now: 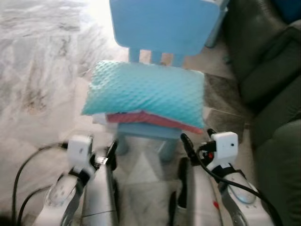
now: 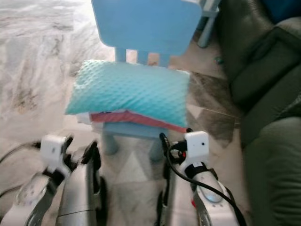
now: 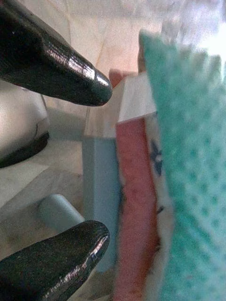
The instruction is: Move the pillow to the sofa
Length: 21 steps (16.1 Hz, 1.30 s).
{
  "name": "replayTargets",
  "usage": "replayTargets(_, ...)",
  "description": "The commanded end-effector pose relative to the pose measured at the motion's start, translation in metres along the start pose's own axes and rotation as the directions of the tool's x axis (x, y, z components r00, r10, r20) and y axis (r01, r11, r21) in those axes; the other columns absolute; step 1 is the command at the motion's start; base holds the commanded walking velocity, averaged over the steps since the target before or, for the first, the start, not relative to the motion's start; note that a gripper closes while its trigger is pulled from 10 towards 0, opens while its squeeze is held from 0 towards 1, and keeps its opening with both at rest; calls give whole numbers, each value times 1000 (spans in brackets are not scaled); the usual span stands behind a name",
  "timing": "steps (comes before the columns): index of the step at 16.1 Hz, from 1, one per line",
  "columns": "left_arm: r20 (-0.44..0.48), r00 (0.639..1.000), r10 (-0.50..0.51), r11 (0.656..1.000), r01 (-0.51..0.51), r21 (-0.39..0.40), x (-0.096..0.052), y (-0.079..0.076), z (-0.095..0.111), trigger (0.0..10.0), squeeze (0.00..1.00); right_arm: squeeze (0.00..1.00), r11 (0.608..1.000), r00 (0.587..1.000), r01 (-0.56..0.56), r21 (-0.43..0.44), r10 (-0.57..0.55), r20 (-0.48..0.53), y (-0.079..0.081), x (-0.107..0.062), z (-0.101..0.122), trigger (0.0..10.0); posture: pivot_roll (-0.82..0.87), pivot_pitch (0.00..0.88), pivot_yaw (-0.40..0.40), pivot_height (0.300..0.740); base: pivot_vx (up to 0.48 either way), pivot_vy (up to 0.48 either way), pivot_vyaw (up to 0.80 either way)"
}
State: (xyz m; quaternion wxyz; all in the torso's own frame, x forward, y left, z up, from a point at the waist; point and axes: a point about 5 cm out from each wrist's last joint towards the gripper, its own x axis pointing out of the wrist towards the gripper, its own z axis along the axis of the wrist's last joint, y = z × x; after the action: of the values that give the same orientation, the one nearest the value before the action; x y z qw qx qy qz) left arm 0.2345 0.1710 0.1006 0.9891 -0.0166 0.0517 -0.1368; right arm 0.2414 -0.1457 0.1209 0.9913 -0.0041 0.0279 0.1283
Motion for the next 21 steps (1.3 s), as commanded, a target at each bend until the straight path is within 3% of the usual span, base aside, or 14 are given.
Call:
replayTargets(1,-75,997,29,999,-31,-21,-10,1,-18,10000,0,0,1000,1000,4,-6,-4,10,-1,0,3,10000,-23,362,-66,510,0,0,0)
replayTargets(10,-47,994,95,996,-94,5,-6,13,-10,10000,0,0,1000,1000,10,-13,-10,19,-4,5,6,10000,-21,371,-70,510,0,0,0)
replayTargets(16,107,954,279,954,-288,81,14,67,29,10000,0,0,999,993,39,6,-40,107,-14,24,30,10000,-12,377,-60,510,0,0,0)
replayTargets(21,204,922,329,936,-348,62,46,88,57,10000,0,0,995,976,-6,102,-17,218,-19,46,59,10000,-18,376,-52,510,0,0,0)
